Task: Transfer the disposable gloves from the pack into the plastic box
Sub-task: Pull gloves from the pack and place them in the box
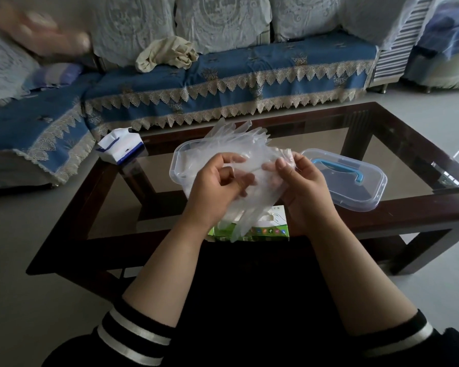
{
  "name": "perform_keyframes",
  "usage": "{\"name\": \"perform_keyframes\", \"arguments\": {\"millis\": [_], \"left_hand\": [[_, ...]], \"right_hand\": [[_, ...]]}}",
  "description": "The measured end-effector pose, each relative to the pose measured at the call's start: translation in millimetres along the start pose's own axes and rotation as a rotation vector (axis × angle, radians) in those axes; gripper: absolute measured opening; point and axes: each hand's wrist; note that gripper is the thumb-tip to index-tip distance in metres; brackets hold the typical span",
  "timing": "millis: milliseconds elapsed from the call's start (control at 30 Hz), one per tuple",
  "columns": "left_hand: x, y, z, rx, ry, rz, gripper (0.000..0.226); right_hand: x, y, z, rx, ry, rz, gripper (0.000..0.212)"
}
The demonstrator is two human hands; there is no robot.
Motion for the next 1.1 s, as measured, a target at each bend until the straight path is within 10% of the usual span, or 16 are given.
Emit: {"name": "perform_keyframes", "arguments": {"millis": [167, 267, 567, 1100], "left_hand": [[-7, 12, 16, -0.177, -0.035, 0.024, 0.018], [-6, 11, 17, -0.255, -0.013, 0.102, 0.051], [-5, 13, 14, -0.257, 0.189, -0.087, 0.019], [-7, 5, 55, -0.129, -0.057, 0.046, 0.033]], "right_hand": [[-4, -7, -12, 0.18, 0.036, -0.02, 0.022], [-1, -5, -20, 0.258, 0.089, 0.063, 0.005], [8, -4, -37, 0.404, 0.192, 0.12, 0.029], [2, -11, -31, 0.134, 0.047, 0.104, 0.067]]}}
Point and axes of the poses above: each hand's wrist, its own x-axis away from the middle knuckle, its own z-axis out of the back of the hand, y = z × x, and after that the axes turned 5 degrees about x, right-handed
